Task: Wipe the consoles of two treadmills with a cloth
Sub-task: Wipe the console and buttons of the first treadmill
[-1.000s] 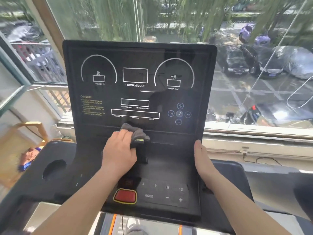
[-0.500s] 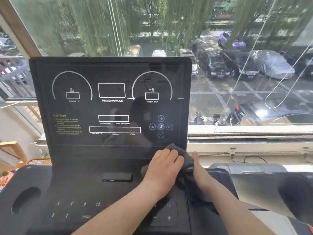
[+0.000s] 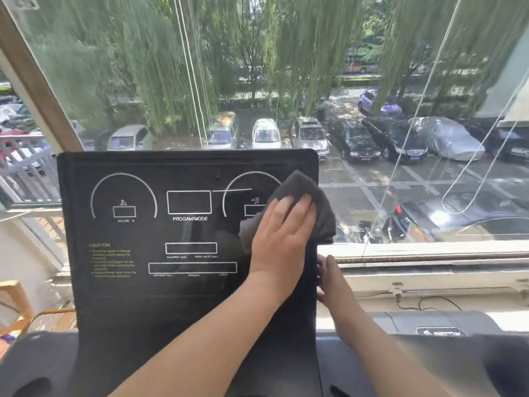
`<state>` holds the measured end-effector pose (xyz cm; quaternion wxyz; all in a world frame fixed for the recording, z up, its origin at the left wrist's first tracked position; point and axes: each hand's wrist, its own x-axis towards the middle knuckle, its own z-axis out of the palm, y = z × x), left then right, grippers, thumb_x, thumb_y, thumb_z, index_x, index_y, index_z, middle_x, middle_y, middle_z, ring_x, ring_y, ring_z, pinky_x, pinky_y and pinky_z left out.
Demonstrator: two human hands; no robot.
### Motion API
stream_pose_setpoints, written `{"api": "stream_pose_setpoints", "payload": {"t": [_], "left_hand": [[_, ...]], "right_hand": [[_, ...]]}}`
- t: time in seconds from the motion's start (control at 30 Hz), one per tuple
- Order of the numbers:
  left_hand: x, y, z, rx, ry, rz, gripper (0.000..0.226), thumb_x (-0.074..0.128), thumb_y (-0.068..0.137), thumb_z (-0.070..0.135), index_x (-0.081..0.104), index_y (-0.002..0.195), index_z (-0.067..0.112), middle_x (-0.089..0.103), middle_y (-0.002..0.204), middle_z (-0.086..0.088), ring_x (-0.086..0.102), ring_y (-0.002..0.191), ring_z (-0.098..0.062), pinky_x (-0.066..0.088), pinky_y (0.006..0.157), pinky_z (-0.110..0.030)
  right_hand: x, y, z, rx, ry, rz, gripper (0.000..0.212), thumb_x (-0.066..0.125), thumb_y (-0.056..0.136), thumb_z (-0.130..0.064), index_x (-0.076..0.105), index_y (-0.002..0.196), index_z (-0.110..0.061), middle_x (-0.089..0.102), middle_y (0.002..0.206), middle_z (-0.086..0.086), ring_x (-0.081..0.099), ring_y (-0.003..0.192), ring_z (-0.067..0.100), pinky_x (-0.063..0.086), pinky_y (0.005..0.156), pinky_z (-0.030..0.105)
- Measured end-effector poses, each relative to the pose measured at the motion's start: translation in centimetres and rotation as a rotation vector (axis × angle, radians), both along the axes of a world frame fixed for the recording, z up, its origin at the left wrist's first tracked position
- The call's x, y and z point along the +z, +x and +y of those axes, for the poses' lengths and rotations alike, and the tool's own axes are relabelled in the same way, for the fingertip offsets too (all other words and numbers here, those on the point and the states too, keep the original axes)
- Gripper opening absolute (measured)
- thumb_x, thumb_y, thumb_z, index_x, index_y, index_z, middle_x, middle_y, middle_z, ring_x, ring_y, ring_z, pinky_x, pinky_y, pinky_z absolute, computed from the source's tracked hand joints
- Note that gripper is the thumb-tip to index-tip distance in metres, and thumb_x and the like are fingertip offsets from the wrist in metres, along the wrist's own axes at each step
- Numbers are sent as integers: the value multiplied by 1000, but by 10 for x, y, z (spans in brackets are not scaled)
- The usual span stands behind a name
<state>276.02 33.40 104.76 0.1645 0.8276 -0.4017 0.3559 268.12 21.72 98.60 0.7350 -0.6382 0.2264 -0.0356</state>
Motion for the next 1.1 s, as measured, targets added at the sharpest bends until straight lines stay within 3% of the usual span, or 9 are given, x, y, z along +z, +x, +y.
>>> {"api": "stream_pose_setpoints", "payload": {"t": [0.17,0.27,0.37,0.6,0.7,0.83,0.9,0.97,1.1], "left_hand": [[-55,-1,41,-283,374,-67,62,67,88,0,55,147,15,41,163,3,30,154,-24,22,127,-43],[-17,24,52,-398,517,-200,49,59,96,7,58,144,18,44,161,3,35,151,-21,19,127,-43],[40,53,43,-262,381,-242,60,59,91,0,55,148,18,44,161,1,36,152,-22,16,128,-44],[26,29,10,8,-6,-58,76,67,83,-1,46,155,16,36,166,1,24,156,-24,11,130,-43],[-29,5,26,-70,132,-70,72,61,84,-2,49,153,15,38,164,0,27,155,-26,16,128,-45],[-40,13,64,-262,415,-148,53,41,99,1,54,149,17,43,161,2,33,153,-22,28,124,-45],[-5,37,73,-330,538,-223,49,32,106,6,57,146,19,45,160,3,37,151,-20,30,123,-46],[37,63,78,-286,528,-269,52,37,101,6,56,148,18,44,161,1,36,151,-22,23,126,-46],[80,79,61,-21,162,-113,74,62,82,1,49,153,19,38,164,2,28,155,-22,14,129,-46]], "right_hand": [[-24,-11,-1,-99,104,-20,37,35,113,-33,68,128,-27,79,117,-1,69,118,20,52,106,46],[-14,-5,-4,-22,75,33,66,17,109,-59,70,128,-24,78,118,0,69,116,17,51,100,43],[2,3,-7,44,18,139,91,11,97,-78,76,118,-19,80,111,2,69,107,15,50,87,37],[13,7,1,91,-112,179,68,11,97,-79,51,142,-48,60,133,-16,56,118,11,50,105,45],[7,7,-1,60,-174,135,54,23,102,-70,67,115,-42,74,114,-15,66,104,9,59,85,40],[-17,12,-6,90,-289,55,31,43,104,-59,60,129,-54,72,120,-24,67,118,8,56,100,40],[-21,10,-8,82,-353,45,44,31,96,-79,56,129,-64,69,127,-26,63,125,7,52,105,40],[-11,4,-1,94,-371,71,86,15,80,-98,51,144,-53,61,145,-17,54,138,14,42,117,47],[-1,2,3,74,-359,133,110,11,74,-97,38,159,-34,42,162,-10,35,152,18,25,127,47]]}}
